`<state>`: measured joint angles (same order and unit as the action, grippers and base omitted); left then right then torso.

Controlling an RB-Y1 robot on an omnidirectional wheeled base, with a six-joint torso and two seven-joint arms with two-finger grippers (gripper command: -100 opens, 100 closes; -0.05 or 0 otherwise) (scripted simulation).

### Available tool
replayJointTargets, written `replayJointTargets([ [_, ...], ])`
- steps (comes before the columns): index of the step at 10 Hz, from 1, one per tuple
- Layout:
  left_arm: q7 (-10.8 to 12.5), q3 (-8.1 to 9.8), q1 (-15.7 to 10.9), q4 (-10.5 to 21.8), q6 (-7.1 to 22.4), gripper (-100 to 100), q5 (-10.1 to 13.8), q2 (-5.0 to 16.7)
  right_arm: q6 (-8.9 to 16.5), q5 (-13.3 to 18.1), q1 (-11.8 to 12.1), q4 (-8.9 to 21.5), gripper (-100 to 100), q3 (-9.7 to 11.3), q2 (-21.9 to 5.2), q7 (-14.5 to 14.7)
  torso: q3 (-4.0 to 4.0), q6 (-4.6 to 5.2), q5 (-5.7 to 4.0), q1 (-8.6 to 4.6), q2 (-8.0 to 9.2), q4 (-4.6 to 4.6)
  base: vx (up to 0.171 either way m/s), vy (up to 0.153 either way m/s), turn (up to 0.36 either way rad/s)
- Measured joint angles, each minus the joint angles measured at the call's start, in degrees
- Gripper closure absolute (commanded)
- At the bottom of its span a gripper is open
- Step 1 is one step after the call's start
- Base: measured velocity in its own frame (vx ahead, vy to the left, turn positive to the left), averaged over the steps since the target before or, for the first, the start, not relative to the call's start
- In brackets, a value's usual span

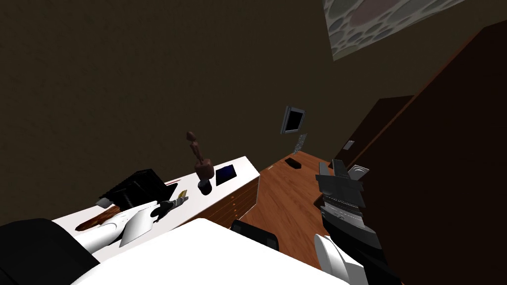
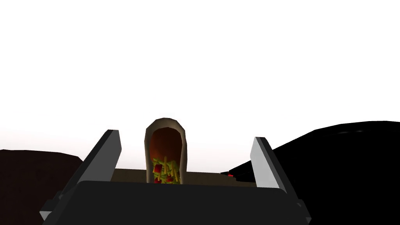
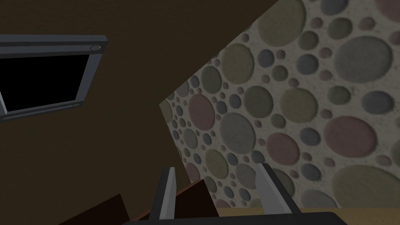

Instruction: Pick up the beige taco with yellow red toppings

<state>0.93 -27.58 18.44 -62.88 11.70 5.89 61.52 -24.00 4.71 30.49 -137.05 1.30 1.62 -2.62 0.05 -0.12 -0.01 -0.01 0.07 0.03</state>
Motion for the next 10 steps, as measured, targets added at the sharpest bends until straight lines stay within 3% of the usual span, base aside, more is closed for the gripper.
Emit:
replayJointTargets([
  [4, 0.01, 0.01, 0.00, -0.02, -0.02, 100, 0.01, 0.01, 0.00, 0.00, 0.00, 0.00, 0, 0.00, 0.00, 0.00, -0.02, 0.00, 0.01, 0.01, -0.03, -0.01, -0.001, 0.000, 0.003],
  [5, 0.01, 0.00, 0.01, -0.01, -0.01, 0, 0.01, 0.01, 0.00, 0.00, 0.00, 0.00, 0, 0.00, 0.00, 0.00, -0.02, 0.01, 0.01, 0.01, -0.04, -0.01, 0.000, 0.000, 0.000],
  [6, 0.01, 0.00, 0.01, -0.01, -0.01, 100, 0.01, 0.01, 0.00, 0.00, 0.00, 0.00, 0, 0.00, 0.00, 0.00, -0.02, 0.01, 0.00, 0.01, -0.04, -0.01, 0.025, -0.011, 0.072],
  [9, 0.84, -0.75, 0.74, -2.87, 0.49, 100, 1.20, 2.93, 0.00, 0.00, 0.00, 0.00, 0, 0.00, 0.00, 0.00, -0.04, -0.01, -0.05, -0.13, -0.07, -0.01, 0.013, -0.021, 0.048],
  [10, 0.92, -0.76, 0.77, -3.02, 0.58, 0, 1.25, 3.03, 0.00, 0.00, 0.00, 0.00, 0, 0.00, 0.00, 0.00, -0.03, 0.00, -0.02, -0.08, -0.05, -0.01, 0.000, 0.000, 0.000],
])
